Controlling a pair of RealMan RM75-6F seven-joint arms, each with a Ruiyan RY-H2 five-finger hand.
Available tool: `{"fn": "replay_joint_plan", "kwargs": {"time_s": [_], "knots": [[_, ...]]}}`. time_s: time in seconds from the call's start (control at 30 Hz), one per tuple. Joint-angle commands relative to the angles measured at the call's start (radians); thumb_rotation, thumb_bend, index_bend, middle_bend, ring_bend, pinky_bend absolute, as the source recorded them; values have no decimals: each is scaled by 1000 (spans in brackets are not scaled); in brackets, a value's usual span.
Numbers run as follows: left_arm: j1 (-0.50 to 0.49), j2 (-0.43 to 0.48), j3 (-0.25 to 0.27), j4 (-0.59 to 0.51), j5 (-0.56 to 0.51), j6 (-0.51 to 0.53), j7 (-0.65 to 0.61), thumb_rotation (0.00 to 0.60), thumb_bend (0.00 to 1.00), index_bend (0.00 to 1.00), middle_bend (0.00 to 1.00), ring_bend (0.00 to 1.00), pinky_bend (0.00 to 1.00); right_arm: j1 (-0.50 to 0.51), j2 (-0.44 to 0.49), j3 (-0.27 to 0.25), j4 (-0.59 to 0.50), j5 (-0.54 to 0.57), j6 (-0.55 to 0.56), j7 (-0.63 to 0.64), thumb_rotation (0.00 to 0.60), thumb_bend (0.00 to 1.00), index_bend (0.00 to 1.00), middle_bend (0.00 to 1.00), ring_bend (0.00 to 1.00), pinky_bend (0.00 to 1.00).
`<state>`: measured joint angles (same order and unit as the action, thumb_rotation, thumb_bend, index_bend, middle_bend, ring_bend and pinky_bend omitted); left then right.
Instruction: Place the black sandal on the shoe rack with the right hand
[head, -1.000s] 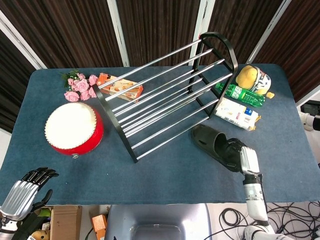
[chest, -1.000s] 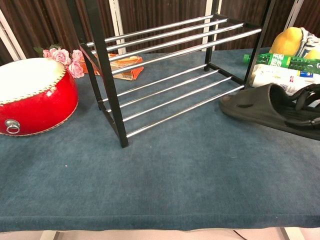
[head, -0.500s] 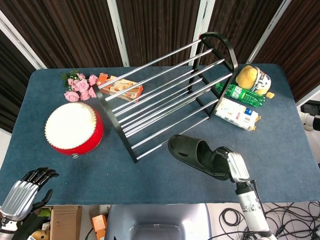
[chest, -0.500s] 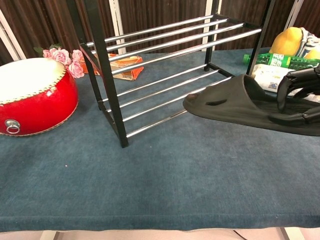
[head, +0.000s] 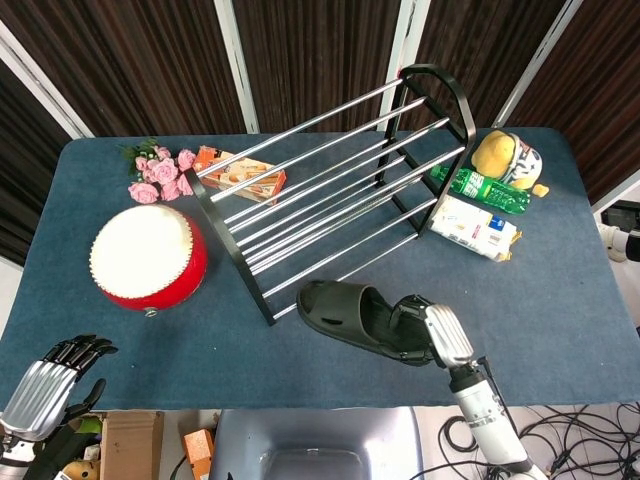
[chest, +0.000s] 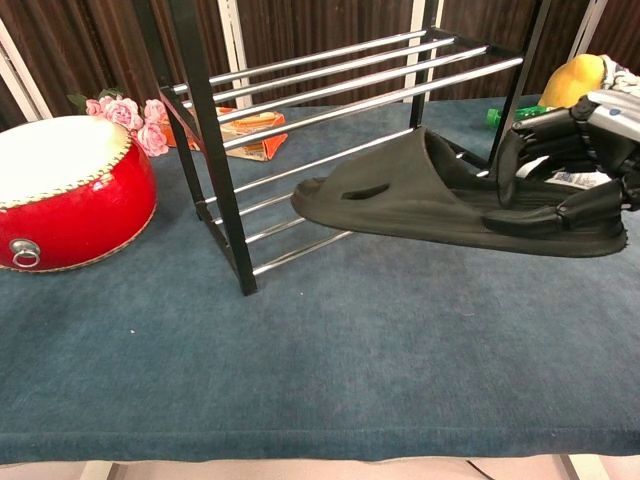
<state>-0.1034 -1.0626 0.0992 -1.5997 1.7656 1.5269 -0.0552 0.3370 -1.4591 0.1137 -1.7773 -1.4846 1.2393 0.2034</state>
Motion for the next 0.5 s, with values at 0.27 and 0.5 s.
{"fn": "replay_joint_plan", "kwargs": {"time_s": [0.27, 0.5], "knots": [[-4, -3, -1, -4, -10, -17, 12, 600, 447, 334, 287, 202, 294, 5, 223, -46, -228, -23, -69, 86, 600, 517, 617, 581, 621, 895], [-9, -7, -2, -13, -19, -33, 29, 600, 447, 334, 287, 203, 295, -21, 347, -87, -298, -126, -24, 131, 600, 517, 617, 581, 621, 895]]}}
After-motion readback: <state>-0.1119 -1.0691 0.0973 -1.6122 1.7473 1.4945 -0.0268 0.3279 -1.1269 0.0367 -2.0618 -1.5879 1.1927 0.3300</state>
